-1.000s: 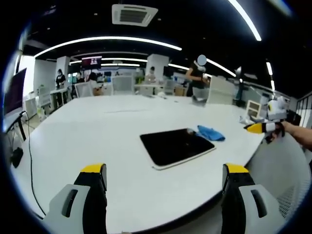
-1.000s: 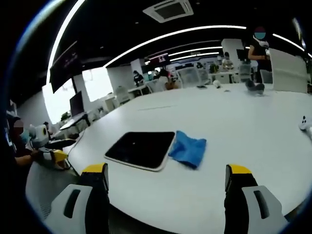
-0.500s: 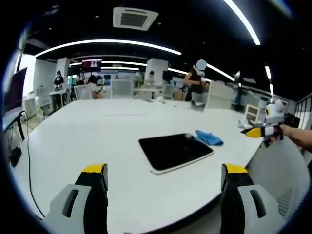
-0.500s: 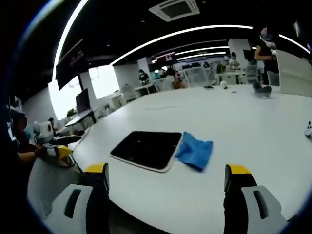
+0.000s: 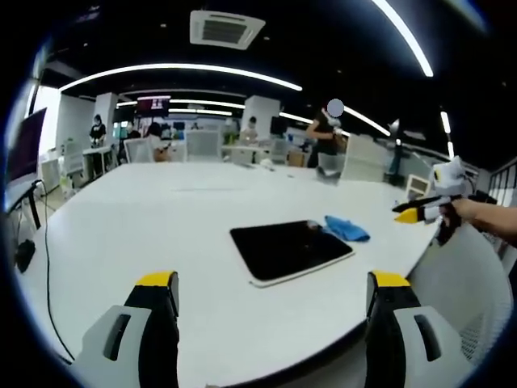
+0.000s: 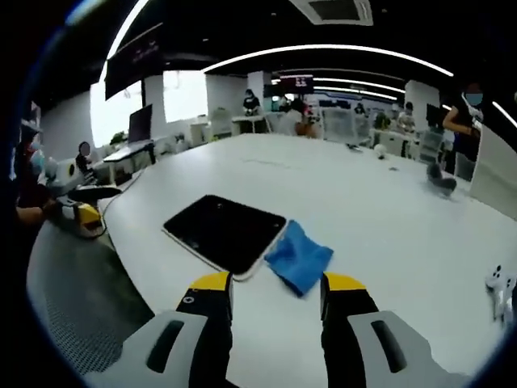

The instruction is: Wipe the mirror surface with the cleaning cloth until all visible marks leave the cleaned area.

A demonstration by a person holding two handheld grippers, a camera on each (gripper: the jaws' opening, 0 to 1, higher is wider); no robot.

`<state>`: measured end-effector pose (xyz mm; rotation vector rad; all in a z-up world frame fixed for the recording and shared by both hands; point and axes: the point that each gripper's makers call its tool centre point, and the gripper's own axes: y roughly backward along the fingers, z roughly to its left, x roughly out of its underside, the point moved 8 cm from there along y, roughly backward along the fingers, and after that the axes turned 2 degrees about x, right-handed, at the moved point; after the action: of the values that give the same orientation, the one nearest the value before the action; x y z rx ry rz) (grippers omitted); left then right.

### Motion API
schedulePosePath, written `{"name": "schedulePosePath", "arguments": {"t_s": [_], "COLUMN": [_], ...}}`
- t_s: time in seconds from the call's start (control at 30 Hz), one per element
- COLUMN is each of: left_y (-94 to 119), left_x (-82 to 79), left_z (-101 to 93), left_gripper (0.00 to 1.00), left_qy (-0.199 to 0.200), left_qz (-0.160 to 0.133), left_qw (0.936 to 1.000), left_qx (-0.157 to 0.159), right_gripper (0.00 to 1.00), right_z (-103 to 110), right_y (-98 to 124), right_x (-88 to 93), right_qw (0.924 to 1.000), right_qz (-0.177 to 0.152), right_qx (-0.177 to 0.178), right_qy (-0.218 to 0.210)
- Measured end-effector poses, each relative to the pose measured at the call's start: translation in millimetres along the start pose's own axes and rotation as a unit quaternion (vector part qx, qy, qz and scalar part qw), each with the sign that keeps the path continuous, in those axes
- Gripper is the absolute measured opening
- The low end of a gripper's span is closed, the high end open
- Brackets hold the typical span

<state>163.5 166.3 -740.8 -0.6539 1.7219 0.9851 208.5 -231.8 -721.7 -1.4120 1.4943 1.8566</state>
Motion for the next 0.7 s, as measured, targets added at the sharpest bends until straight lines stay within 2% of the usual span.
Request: {"name": "schedulePosePath", "arguments": {"t_s": [0.07,0.1,0.27,0.5,0.7], "left_y": [-0.2,-0.3,0.6,1.4,1.4], "left_x": [0.3,0.4,0.9,1.0,1.9], "left_z": [-0.1,-0.6,0.3,1.6,2.1], "left_gripper": [0.98,0.98,0.97,0.98,0.97], "left_qy": [-0.001,-0.001,0.002,0.006,0.010], "left_qz": [0.003,0.006,0.005,0.002,0.005], "left_qw": [1.0000,1.0000,1.0000,0.9999,0.9999], "left_qx": [0.000,0.000,-0.004,-0.008,-0.009], "right_gripper": [0.32,0.30,0.26,0.26,0.26], "right_z": [-5.2,-8.6,-15.8,-17.0,-14.1], "right_y": [-1.9,-4.0,-24.3,-56.2,-80.9], "right_x": [-7.5,-12.0,-22.3,-21.9,-17.9], "right_qw": [0.9998,0.9994,0.9983,0.9960,0.9935], "right_qz": [-0.003,0.004,0.014,0.056,0.077], "right_qx": [0.012,0.011,0.006,-0.016,-0.031], "right_qy": [0.015,0.034,0.056,0.068,0.077]}}
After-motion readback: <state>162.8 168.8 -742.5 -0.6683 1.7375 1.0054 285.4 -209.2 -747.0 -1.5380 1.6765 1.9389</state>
